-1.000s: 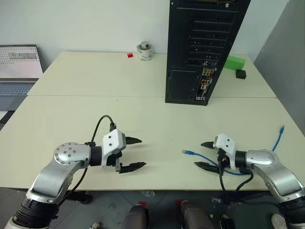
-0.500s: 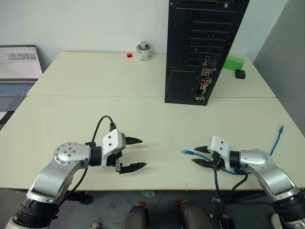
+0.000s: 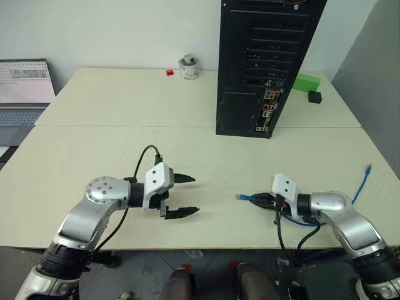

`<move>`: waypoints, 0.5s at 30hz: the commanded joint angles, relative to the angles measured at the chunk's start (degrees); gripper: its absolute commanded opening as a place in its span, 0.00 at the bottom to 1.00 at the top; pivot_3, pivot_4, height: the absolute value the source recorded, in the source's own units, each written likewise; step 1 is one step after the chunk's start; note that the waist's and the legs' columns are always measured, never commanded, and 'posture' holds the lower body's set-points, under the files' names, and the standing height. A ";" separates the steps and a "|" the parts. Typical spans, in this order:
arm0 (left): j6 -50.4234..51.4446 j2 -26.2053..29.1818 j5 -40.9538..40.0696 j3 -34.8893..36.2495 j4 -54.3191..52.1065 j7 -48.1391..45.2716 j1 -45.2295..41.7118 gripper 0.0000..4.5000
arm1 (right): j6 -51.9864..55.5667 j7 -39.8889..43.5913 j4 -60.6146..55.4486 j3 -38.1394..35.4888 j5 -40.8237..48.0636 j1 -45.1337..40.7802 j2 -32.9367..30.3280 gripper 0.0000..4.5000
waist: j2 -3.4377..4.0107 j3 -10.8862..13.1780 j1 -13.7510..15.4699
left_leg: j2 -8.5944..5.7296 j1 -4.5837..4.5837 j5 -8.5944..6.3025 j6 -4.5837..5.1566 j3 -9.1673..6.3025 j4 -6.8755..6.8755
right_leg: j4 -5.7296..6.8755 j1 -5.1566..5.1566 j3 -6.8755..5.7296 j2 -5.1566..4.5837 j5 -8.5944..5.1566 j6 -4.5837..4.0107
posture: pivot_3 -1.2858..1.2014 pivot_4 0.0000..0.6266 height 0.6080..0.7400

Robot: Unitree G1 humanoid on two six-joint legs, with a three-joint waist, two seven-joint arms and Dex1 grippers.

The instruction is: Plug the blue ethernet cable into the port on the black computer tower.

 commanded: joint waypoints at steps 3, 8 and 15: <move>-4.90 -3.86 5.24 -4.97 7.65 -1.14 -6.55 1.00 | 3.22 0.62 -3.24 1.71 0.48 -5.79 2.40 0.00 | 0.00 0.00 0.02 | -0.02 -0.02 0.00 0.00 0.00 0.01 | 0.00 -0.01 0.00 0.02 0.00 0.00 | 0.52 0.24 1.00; -6.06 -6.96 6.56 -6.62 12.58 -1.59 -10.48 1.00 | 4.07 0.35 -3.27 3.42 -0.14 -8.37 4.16 0.00 | 0.00 0.00 0.08 | -0.01 -0.11 0.00 0.00 -0.06 0.02 | 0.00 -0.03 -0.08 -0.01 0.01 -0.01 | 0.52 0.24 1.00; -6.37 -9.99 6.62 -6.48 16.25 -1.86 -13.12 1.00 | 4.44 0.26 -3.93 4.59 -0.52 -9.79 5.48 0.00 | 0.00 0.00 0.02 | -0.02 -0.11 0.00 0.00 -0.10 0.04 | 0.03 -0.04 -0.09 -0.03 0.01 -0.01 | 0.52 0.24 1.00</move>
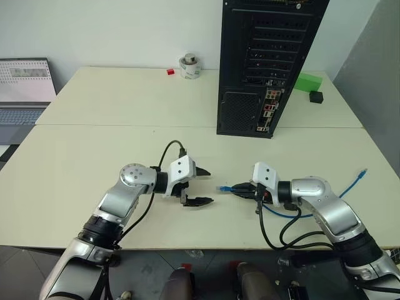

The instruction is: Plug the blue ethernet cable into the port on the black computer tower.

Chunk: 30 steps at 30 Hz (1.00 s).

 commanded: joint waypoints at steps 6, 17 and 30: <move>-0.26 -1.49 -0.42 -0.02 -0.90 -1.67 -0.48 0.85 | 0.12 -0.04 -2.54 0.60 -0.31 -1.90 0.69 0.00 | 0.00 0.00 -0.04 | 0.00 0.01 0.00 0.00 -0.08 0.00 | 0.01 0.00 0.01 0.00 0.00 0.00 | 0.52 0.24 1.00; -0.09 -3.09 0.45 -0.27 -0.55 -1.18 -0.80 0.33 | -0.44 0.03 -2.46 1.28 -1.31 -2.82 1.04 0.00 | 0.00 0.00 -0.05 | 0.00 0.02 0.00 0.00 -0.12 0.01 | 0.03 0.00 0.01 -0.02 0.00 0.00 | 0.52 0.24 1.00; -3.14 -2.56 2.09 0.36 0.32 -0.07 -0.11 0.06 | -1.50 0.53 -2.59 1.75 -2.45 -3.32 0.95 0.07 | 0.00 0.00 -0.04 | -0.01 0.02 0.00 0.00 -0.12 0.01 | 0.03 0.00 0.00 -0.02 0.00 0.00 | 0.52 0.24 1.00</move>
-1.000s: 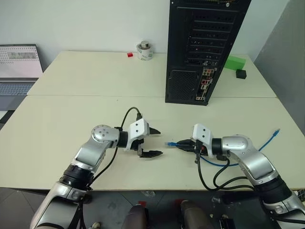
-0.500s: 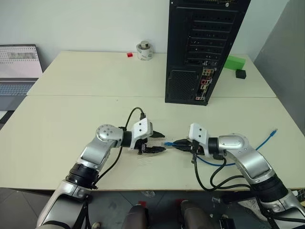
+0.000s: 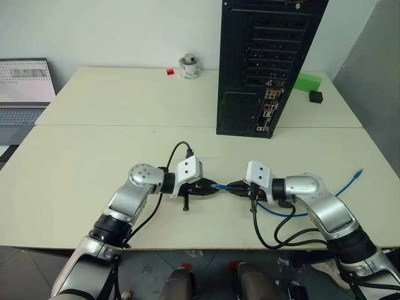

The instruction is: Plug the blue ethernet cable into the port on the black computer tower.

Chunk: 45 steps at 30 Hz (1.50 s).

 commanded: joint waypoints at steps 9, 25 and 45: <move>-29.36 0.77 9.37 1.60 5.25 8.66 0.84 0.06 | 0.14 3.07 -3.97 -5.87 3.61 -0.73 -5.24 0.58 | 0.00 0.00 0.15 | -0.03 -0.01 0.00 0.00 -0.04 0.00 | -0.03 0.00 0.00 -0.06 0.00 0.00 | 0.52 0.24 1.00; -77.65 3.25 48.36 6.66 16.10 55.41 -2.54 0.06 | 20.22 -4.11 -9.07 -14.27 22.36 -1.16 2.57 0.85 | 0.00 0.00 0.22 | -0.09 -0.02 0.00 0.01 -0.04 -0.02 | -0.03 0.00 -0.02 -0.40 0.07 0.06 | 0.52 0.24 1.00; -77.17 5.97 56.09 3.98 15.29 68.81 -3.54 0.06 | 23.67 -9.98 -4.53 -16.51 28.81 -4.93 9.91 0.85 | 0.00 -0.01 0.15 | -0.12 -0.05 0.00 0.01 -0.03 -0.02 | 0.01 0.00 -0.17 -0.42 0.07 0.07 | 0.52 0.24 1.00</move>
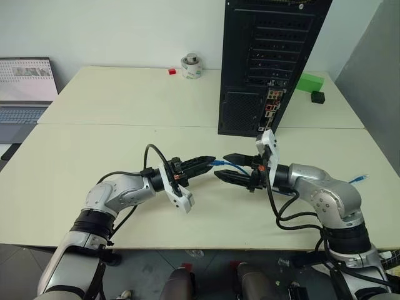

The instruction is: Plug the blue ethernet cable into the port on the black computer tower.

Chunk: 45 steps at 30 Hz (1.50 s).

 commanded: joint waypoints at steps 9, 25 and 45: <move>0.45 1.00 -0.68 -1.57 -2.05 1.96 -1.52 0.06 | -0.65 0.27 0.68 -0.62 1.70 -2.10 -0.04 0.43 | 0.00 0.00 0.00 | 0.00 -0.01 0.00 0.00 0.03 0.00 | 0.00 0.00 -0.01 0.00 0.00 0.00 | 0.52 0.24 1.00; -0.58 0.78 -1.28 -2.76 -2.20 3.04 -2.08 0.06 | -0.23 1.88 3.20 -0.75 2.27 -3.73 -0.54 0.00 | 0.00 0.00 -0.01 | 0.00 -0.01 0.00 0.00 0.03 0.00 | 0.00 0.00 -0.03 0.00 0.00 0.00 | 0.52 0.24 1.00; 19.14 -0.69 -38.28 -2.75 -1.13 -20.34 2.41 0.71 | -3.04 -11.31 3.80 -8.91 0.35 -3.64 0.58 0.00 | 0.00 0.00 -0.11 | 0.01 -0.03 0.00 0.00 -0.03 0.00 | 0.03 -0.03 -0.04 -0.03 0.00 0.00 | 0.52 0.24 1.00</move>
